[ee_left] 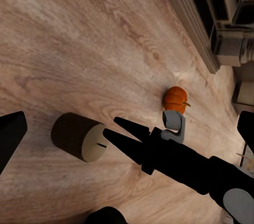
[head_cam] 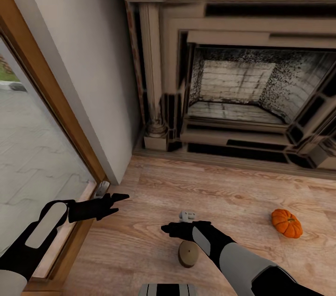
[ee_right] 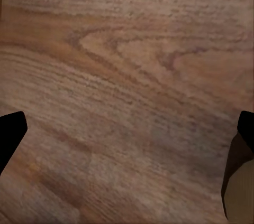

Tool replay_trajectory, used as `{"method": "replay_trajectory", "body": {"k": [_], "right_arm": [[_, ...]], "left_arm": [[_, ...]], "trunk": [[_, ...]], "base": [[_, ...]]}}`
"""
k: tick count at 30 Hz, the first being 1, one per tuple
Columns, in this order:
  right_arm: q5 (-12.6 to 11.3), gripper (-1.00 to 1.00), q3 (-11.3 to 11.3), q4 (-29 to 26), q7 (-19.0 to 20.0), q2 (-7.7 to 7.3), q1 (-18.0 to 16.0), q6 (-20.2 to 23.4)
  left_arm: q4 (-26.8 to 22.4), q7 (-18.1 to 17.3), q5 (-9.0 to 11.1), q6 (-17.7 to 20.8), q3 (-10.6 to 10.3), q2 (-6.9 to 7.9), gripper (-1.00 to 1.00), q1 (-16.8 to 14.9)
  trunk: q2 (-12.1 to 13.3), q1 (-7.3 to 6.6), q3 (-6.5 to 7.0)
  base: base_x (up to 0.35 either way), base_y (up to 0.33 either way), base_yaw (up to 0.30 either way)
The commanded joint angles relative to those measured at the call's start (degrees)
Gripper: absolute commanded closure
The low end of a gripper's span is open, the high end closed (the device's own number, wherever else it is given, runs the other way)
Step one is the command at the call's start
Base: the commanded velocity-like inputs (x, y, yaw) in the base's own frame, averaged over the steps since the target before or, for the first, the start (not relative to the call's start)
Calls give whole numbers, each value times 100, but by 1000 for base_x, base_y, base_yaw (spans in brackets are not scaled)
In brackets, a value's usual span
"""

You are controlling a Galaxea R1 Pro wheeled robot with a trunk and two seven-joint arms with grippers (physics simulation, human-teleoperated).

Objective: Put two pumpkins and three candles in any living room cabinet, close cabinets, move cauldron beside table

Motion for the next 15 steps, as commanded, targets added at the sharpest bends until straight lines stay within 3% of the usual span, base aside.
{"method": "replay_trajectory", "body": {"k": [1, 15], "right_arm": [[-3, -100, 1, -3, 9, 0, -3, 21], [4, -100, 1, 2, 9, 0, -3, 33]], "left_arm": [[0, -56, -52, 6, -7, 4, -100, -3], [-4, -65, -39, 9, -11, 17, -100, -3]], "trunk": [[-2, -1, -4], [-2, -1, -4]], "base": [[0, 0, 0], [0, 0, 0]]}}
